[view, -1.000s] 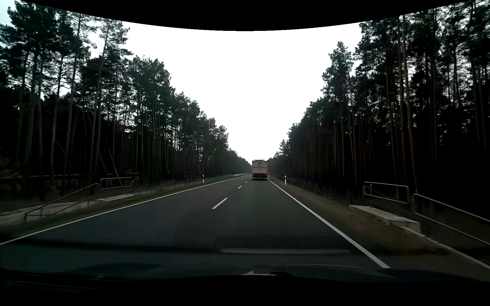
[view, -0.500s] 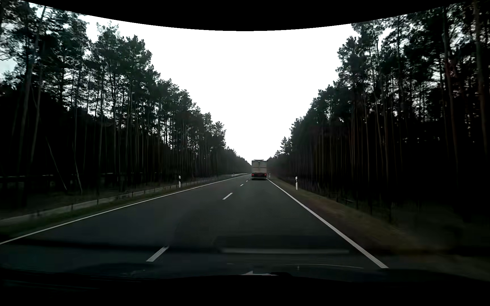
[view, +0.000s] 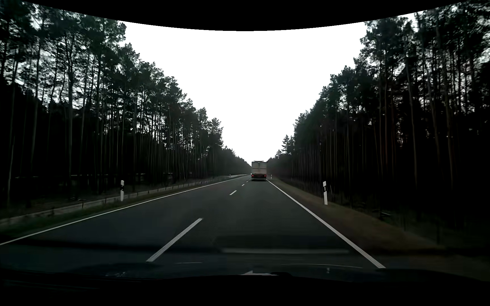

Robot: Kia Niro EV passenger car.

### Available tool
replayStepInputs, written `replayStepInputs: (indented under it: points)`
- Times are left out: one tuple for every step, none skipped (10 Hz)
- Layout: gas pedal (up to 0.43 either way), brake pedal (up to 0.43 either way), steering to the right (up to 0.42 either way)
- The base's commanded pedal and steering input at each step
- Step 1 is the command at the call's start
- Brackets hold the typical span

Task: Follow the waypoints while adhering to traffic rules and regulations

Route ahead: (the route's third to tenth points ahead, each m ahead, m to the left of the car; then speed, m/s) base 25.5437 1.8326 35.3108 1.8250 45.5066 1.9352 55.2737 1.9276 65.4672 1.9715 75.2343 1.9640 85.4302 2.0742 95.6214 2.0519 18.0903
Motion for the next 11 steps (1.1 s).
replayStepInputs:
  points:
    - [0.197,0.0,0.002]
    - [0.197,0.0,0.003]
    - [0.197,0.0,0.002]
    - [0.197,0.0,0.002]
    - [0.197,0.0,0.002]
    - [0.197,0.0,0.002]
    - [0.197,0.0,0.003]
    - [0.197,0.0,0.002]
    - [0.197,0.0,0.002]
    - [0.197,0.0,0.002]
    - [0.197,0.0,0.002]
